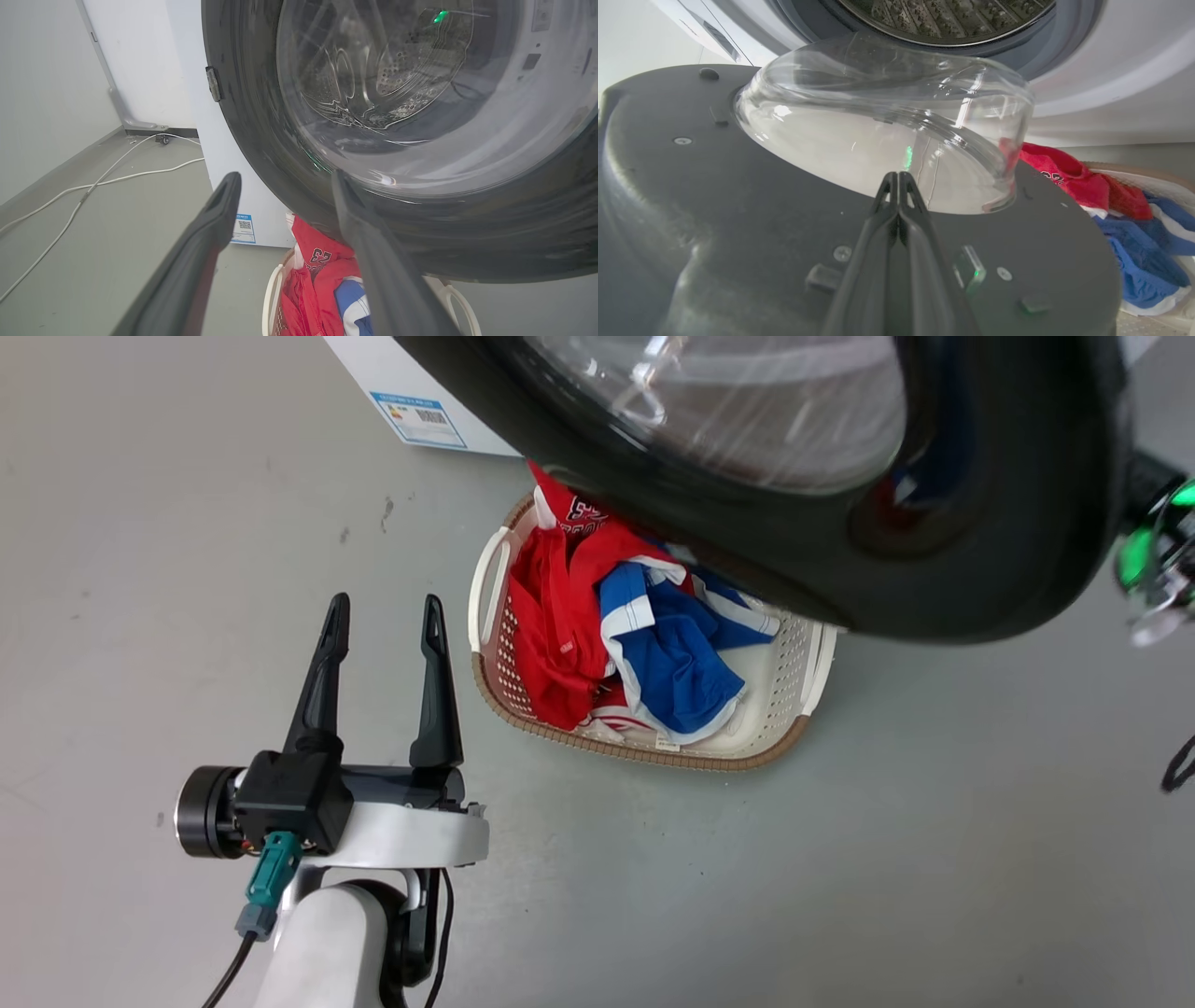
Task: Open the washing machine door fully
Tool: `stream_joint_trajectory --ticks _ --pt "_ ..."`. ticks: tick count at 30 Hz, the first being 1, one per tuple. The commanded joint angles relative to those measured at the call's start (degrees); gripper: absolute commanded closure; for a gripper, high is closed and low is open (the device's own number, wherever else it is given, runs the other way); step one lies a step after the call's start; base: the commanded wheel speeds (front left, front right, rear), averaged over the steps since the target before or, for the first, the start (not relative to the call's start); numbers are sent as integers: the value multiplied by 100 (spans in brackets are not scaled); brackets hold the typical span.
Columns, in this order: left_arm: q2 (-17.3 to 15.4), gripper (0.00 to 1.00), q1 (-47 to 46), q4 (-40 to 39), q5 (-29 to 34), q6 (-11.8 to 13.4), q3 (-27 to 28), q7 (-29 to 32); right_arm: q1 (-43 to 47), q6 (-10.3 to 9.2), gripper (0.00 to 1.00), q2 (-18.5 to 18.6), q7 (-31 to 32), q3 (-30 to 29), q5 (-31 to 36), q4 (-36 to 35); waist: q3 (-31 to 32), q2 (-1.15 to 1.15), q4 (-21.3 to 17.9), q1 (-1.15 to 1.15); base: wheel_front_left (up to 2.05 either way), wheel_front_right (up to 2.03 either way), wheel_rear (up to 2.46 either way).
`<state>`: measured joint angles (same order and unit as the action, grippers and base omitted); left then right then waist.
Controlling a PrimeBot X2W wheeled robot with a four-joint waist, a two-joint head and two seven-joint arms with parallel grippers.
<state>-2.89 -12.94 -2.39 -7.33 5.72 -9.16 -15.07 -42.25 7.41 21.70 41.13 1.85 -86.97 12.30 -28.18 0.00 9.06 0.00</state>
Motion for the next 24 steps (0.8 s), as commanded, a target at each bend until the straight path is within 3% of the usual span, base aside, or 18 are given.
stream_joint_trajectory --ticks 1,24 --pt "1 0 74 8 19 -11 10 -16 186 14 100 -83 38 51 -50 -119 78 0 -10 0 0 0 0" --pt "1 0 682 145 222 21 122 -16 2807 15 100 -888 71 623 -392 -1750 1181 0 16 0 0 0 0"
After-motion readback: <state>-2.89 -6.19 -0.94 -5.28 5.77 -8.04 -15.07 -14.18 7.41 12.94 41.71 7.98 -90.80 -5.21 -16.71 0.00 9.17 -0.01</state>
